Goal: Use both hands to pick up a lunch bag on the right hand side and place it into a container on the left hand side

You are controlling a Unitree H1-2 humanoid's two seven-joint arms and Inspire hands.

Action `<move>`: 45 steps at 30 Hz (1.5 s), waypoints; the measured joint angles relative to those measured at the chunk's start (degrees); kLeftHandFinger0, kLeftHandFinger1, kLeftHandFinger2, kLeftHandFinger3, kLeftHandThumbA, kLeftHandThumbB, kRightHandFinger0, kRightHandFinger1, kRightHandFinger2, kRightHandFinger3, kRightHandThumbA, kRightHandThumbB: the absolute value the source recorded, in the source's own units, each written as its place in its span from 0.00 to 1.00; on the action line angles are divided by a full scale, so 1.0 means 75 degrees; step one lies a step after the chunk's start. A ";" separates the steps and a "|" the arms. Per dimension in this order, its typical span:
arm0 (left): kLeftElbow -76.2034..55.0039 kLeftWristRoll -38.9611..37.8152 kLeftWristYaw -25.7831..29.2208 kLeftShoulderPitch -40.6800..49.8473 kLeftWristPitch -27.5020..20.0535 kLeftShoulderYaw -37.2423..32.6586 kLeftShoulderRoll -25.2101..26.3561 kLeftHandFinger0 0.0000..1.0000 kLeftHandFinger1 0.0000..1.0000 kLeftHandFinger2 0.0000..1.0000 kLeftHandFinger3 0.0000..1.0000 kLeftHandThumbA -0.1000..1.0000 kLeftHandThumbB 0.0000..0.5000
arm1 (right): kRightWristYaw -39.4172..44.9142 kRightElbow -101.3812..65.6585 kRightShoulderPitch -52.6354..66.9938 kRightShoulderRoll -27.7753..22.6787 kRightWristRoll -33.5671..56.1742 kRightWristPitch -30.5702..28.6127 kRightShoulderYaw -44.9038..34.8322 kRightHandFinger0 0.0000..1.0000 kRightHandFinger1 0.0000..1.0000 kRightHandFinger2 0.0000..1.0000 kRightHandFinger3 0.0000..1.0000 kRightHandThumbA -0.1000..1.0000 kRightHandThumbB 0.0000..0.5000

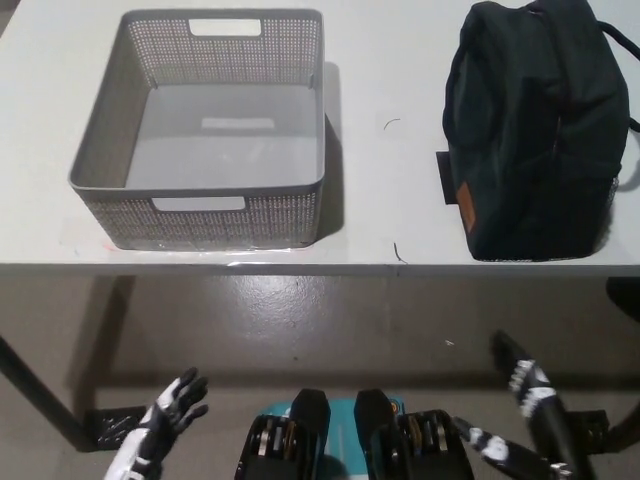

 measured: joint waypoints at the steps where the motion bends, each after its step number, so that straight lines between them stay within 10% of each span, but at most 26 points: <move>1: -0.0145 -0.0004 -0.0026 -0.0014 -0.0007 -0.0084 -0.0002 1.00 1.00 1.00 1.00 1.00 0.47 | 0.0000 -0.0120 0.0052 -0.0055 0.0010 -0.0007 -0.0047 1.00 1.00 1.00 1.00 1.00 0.53; 8: -0.0958 0.0040 -0.0251 -0.0381 0.0024 -0.0654 -0.0067 1.00 1.00 1.00 1.00 1.00 0.56 | -0.0069 -0.1373 0.0398 -0.0264 0.0130 -0.0037 -0.0677 1.00 1.00 1.00 1.00 0.98 0.54; 13: -0.2012 0.0132 -0.0310 -0.1161 0.0475 -0.0948 -0.0166 1.00 1.00 1.00 1.00 1.00 0.44 | -0.0299 -0.2339 0.0317 -0.0215 0.0339 -0.0008 -0.1386 1.00 1.00 1.00 1.00 0.96 0.50; 21: -0.2299 0.0530 -0.0296 -0.3756 0.1221 -0.0973 -0.0777 1.00 1.00 1.00 1.00 1.00 0.70 | -0.0666 -0.2653 -0.0859 -0.0215 0.0937 0.0128 -0.2157 1.00 1.00 1.00 1.00 1.00 0.46; 30: -0.0573 0.1271 0.0027 -0.6376 0.1966 -0.0667 -0.1471 1.00 1.00 1.00 1.00 1.00 0.74 | -0.0956 -0.1821 -0.2389 -0.0236 0.1301 0.0438 -0.2604 1.00 1.00 1.00 1.00 1.00 0.49; 35: 0.0206 0.1771 0.0122 -0.6851 0.2098 -0.0667 -0.1460 1.00 1.00 1.00 1.00 1.00 0.77 | -0.1024 -0.1304 -0.2932 -0.0390 0.1396 0.0667 -0.2755 1.00 1.00 1.00 1.00 0.96 0.52; 41: 0.0997 0.2010 0.0314 -0.6819 0.2235 -0.0604 -0.1557 1.00 1.00 1.00 1.00 1.00 0.71 | -0.1006 -0.0684 -0.3028 -0.0498 0.1659 0.0894 -0.2777 1.00 1.00 1.00 1.00 0.91 0.30; 45: 0.1974 0.1983 0.0516 -0.7162 0.2401 -0.0416 -0.1948 1.00 1.00 1.00 1.00 1.00 0.72 | -0.1011 0.0010 -0.3499 -0.0734 0.1623 0.1025 -0.2767 1.00 1.00 1.00 1.00 0.87 0.38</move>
